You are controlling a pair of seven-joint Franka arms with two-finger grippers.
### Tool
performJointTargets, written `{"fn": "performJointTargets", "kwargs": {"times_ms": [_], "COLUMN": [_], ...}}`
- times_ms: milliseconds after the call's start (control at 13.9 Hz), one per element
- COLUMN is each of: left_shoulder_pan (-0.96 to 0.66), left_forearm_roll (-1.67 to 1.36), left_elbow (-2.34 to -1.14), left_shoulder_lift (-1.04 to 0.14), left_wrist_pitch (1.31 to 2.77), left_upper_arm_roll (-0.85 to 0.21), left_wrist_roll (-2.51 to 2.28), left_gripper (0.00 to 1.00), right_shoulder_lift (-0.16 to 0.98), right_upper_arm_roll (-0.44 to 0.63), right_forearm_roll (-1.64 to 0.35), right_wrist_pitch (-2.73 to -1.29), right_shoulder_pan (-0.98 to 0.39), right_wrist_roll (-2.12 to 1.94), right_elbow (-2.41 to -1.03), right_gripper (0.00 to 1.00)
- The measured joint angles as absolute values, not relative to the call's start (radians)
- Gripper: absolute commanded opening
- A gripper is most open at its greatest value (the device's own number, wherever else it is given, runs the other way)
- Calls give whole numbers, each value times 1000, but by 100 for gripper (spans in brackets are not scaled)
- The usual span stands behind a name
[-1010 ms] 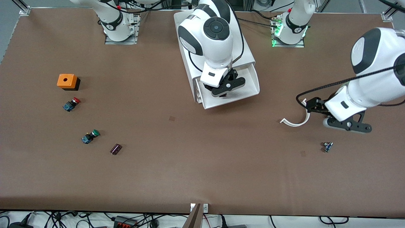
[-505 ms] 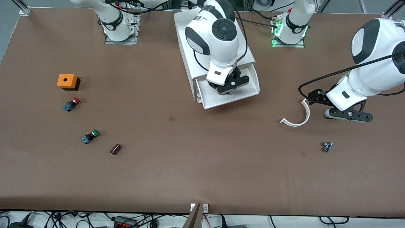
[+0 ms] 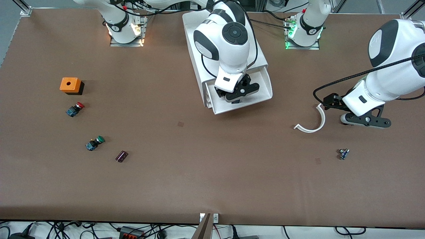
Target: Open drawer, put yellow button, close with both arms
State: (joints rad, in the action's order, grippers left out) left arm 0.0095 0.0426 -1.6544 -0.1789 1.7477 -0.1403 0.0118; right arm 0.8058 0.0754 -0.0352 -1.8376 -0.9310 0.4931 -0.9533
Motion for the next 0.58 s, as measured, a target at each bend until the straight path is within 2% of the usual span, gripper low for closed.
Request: {"fn": "performJointTargets", "kwargs": {"times_ms": [288,577], "left_shoulder_pan": [9,9], "left_forearm_roll": [42,-7], "left_elbow": [-1654,-1655], "left_shoulder_lift": [-179,-179], "left_wrist_pitch": [1748,1752], "left_upper_arm_roll": [-140,-141], "left_wrist_roll": [11,-39], "left_gripper": [100,100], "right_shoulder_lift": [787,734], "right_upper_arm_roll": [92,96], "right_forearm_roll": [-35,-35], "right_wrist_pitch": [-1834,-1777], "right_shoulder_pan": [-911,-819], "right_wrist_roll": [498,499], "right_elbow": [-895,-880], "right_gripper": [100,100]}}
